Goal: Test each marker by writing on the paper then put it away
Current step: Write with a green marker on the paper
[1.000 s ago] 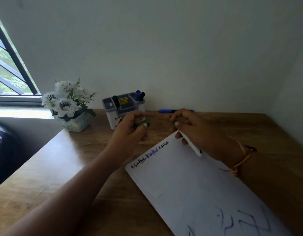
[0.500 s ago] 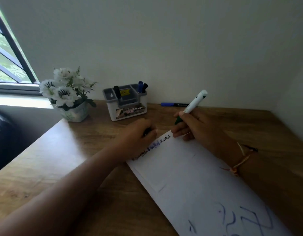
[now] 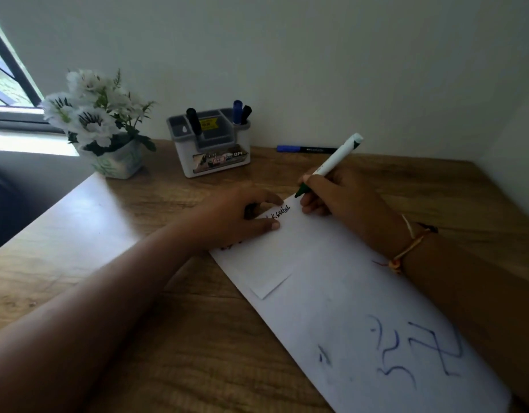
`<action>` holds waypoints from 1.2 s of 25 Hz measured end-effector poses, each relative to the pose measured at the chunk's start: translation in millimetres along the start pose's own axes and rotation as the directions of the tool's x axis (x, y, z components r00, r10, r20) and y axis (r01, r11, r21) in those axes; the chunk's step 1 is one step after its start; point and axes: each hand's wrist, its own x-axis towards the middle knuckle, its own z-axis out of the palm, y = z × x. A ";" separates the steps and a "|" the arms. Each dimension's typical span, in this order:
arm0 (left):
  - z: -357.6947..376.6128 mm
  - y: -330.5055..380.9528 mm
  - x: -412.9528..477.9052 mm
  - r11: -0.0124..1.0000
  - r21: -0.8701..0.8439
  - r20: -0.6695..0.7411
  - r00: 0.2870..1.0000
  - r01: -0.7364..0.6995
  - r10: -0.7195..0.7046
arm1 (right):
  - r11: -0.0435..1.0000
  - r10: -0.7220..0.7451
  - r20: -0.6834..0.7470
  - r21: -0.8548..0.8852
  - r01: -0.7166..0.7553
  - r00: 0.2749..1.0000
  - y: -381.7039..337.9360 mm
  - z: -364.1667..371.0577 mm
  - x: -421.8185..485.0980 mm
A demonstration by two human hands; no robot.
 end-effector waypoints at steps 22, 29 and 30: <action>3.6 -7.9 6.5 1.000 0.015 0.003 1.000 -0.014 0.014 | 0.938 -0.088 -0.030 -0.338 0.073 0.996 5.0 -3.2 -1.1; 3.4 -6.7 7.1 1.000 0.008 0.017 1.000 0.000 0.000 | 0.962 -0.076 -0.072 -0.268 0.054 0.995 5.5 -4.2 -0.9; 2.8 -5.7 6.6 1.000 0.008 0.016 1.000 -0.002 0.002 | 0.959 -0.072 -0.062 -0.279 0.052 0.996 5.4 -3.4 -1.0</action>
